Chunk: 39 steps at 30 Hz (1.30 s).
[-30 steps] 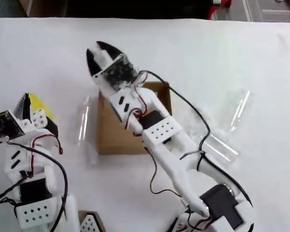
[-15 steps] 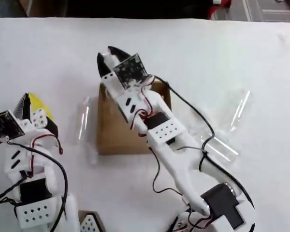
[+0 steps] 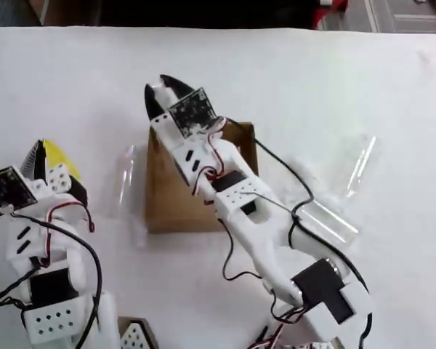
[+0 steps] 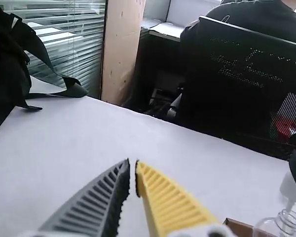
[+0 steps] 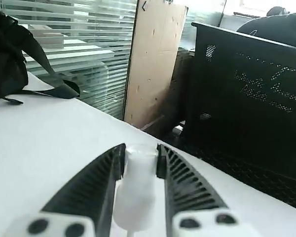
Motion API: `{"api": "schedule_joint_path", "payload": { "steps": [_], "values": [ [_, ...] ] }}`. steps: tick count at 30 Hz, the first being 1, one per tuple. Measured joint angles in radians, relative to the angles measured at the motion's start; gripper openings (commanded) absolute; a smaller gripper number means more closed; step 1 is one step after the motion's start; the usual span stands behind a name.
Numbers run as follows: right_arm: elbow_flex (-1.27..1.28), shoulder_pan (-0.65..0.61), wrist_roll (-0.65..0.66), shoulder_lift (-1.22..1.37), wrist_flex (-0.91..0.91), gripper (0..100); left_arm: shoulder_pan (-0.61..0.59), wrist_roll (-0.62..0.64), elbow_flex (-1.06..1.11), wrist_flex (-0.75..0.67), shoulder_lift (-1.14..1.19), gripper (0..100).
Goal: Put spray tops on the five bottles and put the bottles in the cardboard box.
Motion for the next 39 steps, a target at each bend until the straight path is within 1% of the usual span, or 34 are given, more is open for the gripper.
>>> {"api": "schedule_joint_path", "payload": {
  "steps": [6,28,30,35,39],
  "values": [
    [0.0,0.0,0.0,0.008,-0.034,1.6,0.0,0.0,0.0,0.0,0.0,2],
    [0.083,-0.003,0.0,0.011,-0.018,2.2,0.0,0.0,0.0,0.0,0.0,2],
    [0.094,-0.003,0.0,0.011,-0.023,3.9,0.0,0.0,0.0,0.0,0.0,2],
    [0.097,-0.006,0.0,0.011,-0.017,13.2,0.0,0.0,0.0,0.0,0.0,2],
    [0.107,-0.006,0.0,0.015,-0.008,13.9,0.0,0.0,0.0,0.0,0.0,2]
  ]
}}
